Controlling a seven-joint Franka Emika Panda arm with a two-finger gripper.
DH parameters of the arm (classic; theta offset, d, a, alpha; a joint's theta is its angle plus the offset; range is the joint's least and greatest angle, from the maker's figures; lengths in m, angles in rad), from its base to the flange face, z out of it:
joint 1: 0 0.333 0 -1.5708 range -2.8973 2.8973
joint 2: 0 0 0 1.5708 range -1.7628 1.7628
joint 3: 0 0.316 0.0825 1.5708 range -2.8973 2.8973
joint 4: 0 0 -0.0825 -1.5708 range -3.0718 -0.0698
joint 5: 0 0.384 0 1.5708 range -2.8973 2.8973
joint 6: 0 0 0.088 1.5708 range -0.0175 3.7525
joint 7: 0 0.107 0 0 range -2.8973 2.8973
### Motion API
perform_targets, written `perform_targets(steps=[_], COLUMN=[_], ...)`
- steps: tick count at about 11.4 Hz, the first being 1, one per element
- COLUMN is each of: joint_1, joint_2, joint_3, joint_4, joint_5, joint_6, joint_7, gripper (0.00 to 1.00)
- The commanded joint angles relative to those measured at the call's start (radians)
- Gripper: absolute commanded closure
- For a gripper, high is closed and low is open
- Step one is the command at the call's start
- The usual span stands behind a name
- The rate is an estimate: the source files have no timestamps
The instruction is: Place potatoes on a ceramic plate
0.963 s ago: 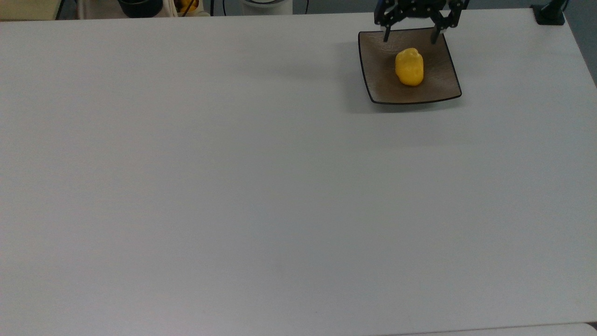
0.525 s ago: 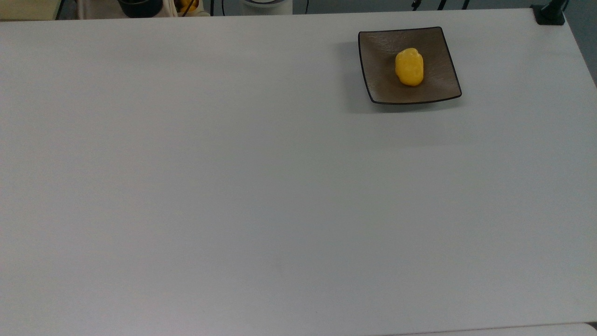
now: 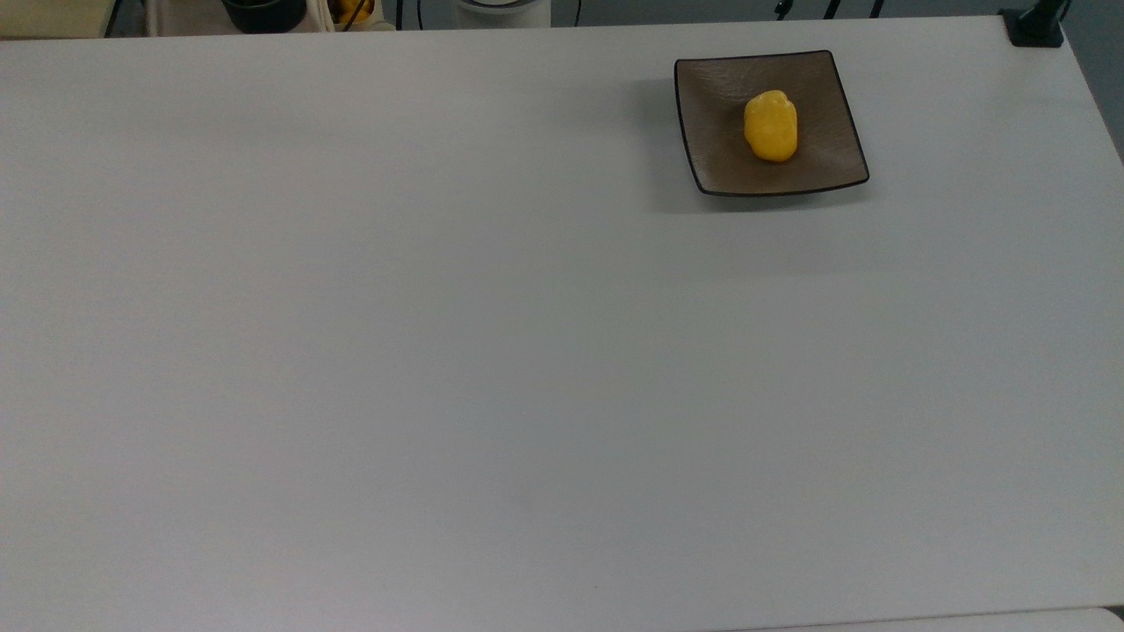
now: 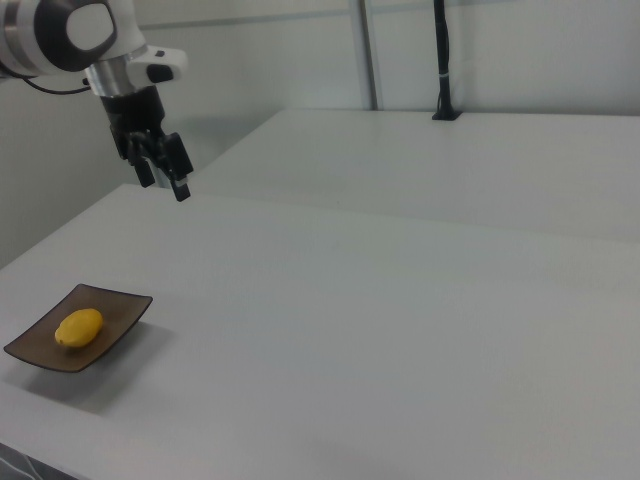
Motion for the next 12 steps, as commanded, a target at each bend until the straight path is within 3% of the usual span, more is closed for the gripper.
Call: perform_targets(steps=[1,3,5,12], joint_1=[-0.041,-0.08,-0.11,-0.112], joint_2=[-0.007,-0.001,-0.001,-0.002], joint_3=[-0.006,-0.005,-0.006,-0.003], joint_4=[-0.033,-0.048,-0.065,-0.062], joint_5=[0.022,0.038,0.103,0.097], joint_6=[0.066,0.155,0.189,0.185], joint_7=[-0.247,-0.298,-0.434,-0.459], gripper=[0.0,0.0,0.0,0.0])
